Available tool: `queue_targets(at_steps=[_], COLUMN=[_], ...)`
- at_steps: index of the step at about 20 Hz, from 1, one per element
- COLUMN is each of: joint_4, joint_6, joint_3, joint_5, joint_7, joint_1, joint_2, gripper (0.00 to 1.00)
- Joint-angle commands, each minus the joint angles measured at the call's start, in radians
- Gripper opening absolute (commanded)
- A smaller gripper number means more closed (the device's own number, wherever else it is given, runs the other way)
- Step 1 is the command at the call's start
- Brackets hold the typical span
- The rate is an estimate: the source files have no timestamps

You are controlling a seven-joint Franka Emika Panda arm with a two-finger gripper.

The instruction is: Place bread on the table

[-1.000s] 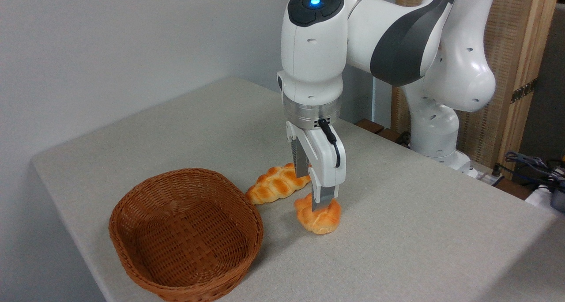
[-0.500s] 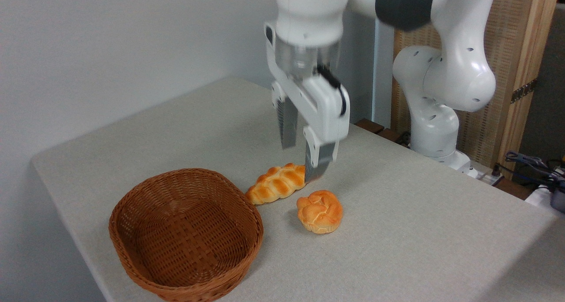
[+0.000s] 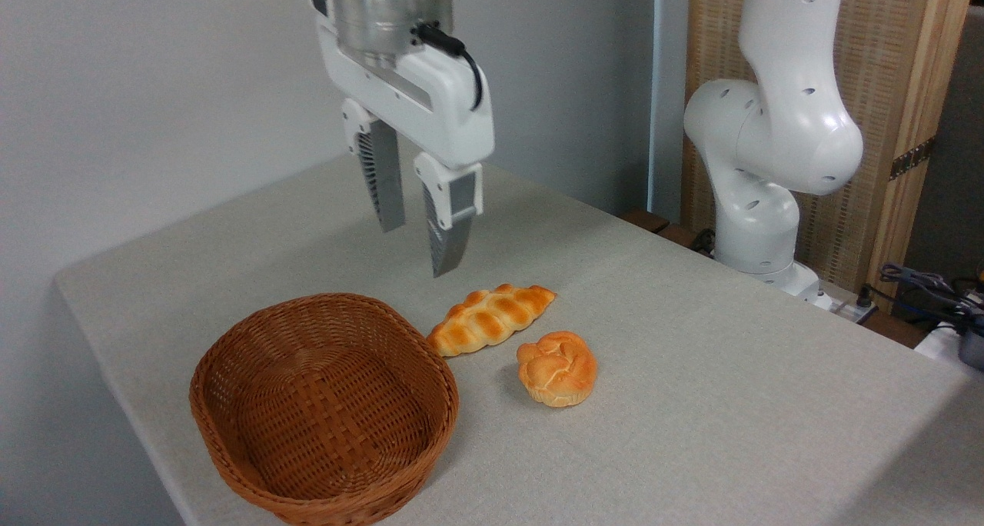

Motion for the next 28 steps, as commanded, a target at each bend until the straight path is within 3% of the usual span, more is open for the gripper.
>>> queue_targets(at_steps=[1,9,14,28], joint_4=[0.046,0.041,0.038,0.047], joint_6=[-0.04,-0.039,-0.039,-0.039], joint_3=[-0.044,-0.116,-0.147,-0.122], joint_5=[0.061,0.119,0.122,0.124], joint_7=[-0.061,-0.14,-0.145,-0.13], joint_1=[-0.003,0.003,0.025,0.032], joint_2=[0.018,0.027,0.027,0.027], gripper=[1.0,1.0,1.0,1.0])
